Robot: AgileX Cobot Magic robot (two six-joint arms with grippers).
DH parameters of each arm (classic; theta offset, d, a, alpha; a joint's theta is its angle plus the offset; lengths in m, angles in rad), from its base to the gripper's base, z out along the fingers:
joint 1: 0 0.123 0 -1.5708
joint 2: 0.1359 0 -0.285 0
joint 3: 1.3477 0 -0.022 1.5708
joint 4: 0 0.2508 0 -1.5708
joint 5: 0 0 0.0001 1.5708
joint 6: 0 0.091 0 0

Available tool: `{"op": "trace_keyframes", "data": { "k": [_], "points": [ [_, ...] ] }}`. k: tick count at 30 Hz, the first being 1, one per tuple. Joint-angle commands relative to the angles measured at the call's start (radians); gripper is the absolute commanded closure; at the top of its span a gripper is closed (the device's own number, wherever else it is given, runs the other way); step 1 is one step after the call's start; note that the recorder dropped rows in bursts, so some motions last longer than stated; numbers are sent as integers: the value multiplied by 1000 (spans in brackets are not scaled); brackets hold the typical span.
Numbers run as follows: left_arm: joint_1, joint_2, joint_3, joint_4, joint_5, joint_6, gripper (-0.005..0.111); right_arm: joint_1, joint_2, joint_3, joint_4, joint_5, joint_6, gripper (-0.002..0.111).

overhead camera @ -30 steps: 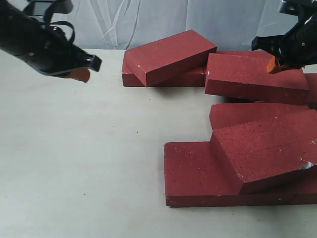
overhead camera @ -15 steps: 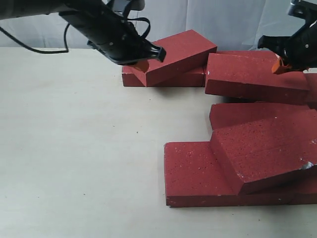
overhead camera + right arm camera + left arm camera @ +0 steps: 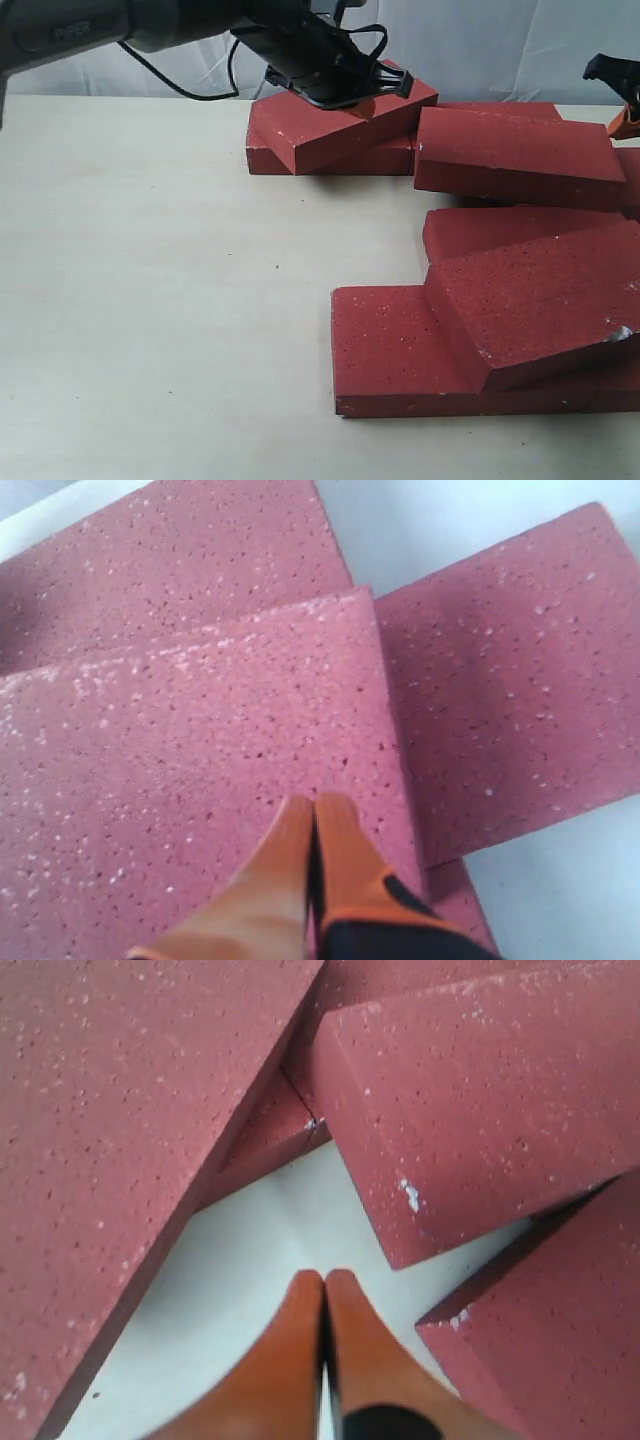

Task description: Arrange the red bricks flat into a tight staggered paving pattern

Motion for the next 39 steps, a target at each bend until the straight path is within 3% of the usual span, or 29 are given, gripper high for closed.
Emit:
{"op": "trace_keyframes", "data": {
  "k": [1, 12, 24, 39],
  "points": [
    [-10, 77, -97, -17, -9, -34, 107, -32, -1, -5, -69, -43, 0, 109],
    [-10, 234, -268, -111, -28, -56, 107, -92, 63, -5, -55, -74, 0, 109],
    [-10, 270, -272, -151, -151, -56, 107, -91, 163, -5, 35, -82, -39, 109],
    [-10, 352, -272, -337, -142, -64, 107, -91, 173, -5, 128, -122, -154, 109]
  ]
}}
